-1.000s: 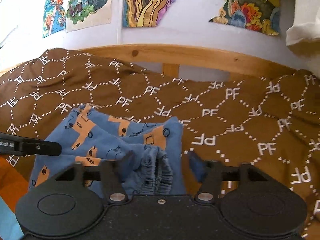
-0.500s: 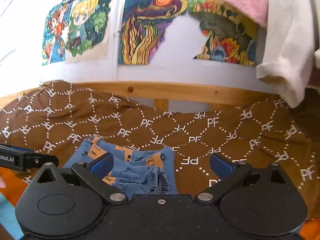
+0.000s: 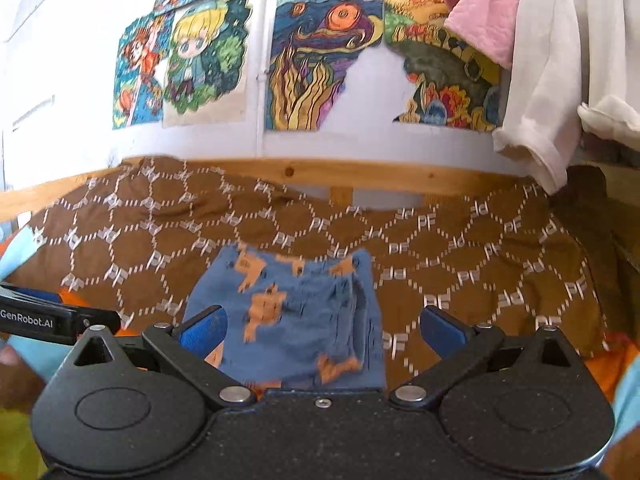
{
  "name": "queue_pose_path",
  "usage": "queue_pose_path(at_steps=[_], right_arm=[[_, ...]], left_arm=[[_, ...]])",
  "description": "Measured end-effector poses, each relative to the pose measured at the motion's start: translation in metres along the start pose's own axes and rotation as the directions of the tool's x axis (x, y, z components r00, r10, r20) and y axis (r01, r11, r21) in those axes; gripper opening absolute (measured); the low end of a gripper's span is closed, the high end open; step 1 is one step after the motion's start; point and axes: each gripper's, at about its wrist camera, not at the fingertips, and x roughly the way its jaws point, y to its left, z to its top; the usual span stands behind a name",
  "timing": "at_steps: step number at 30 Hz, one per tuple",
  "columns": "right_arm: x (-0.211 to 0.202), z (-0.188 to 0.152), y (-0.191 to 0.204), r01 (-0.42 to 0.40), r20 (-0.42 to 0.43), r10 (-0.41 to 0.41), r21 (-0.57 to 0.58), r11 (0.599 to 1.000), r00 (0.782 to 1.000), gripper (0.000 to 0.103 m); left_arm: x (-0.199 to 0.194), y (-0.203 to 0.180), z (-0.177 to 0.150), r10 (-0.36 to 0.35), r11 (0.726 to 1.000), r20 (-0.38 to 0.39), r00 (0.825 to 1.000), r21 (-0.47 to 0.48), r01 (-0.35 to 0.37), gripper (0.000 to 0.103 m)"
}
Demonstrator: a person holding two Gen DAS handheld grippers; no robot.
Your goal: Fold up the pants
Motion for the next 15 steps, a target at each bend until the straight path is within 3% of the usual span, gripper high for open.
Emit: queue_pose_path(at_steps=[15], right_arm=[[-0.019,-0.044,0.010,0.030,-0.113,-0.026,0.038,0.999,0.993,0.102]], left_arm=[[-0.003,-0.007,-0.023,-0.006,0.998,-0.052,0.999,0.059,0.009,0.103]])
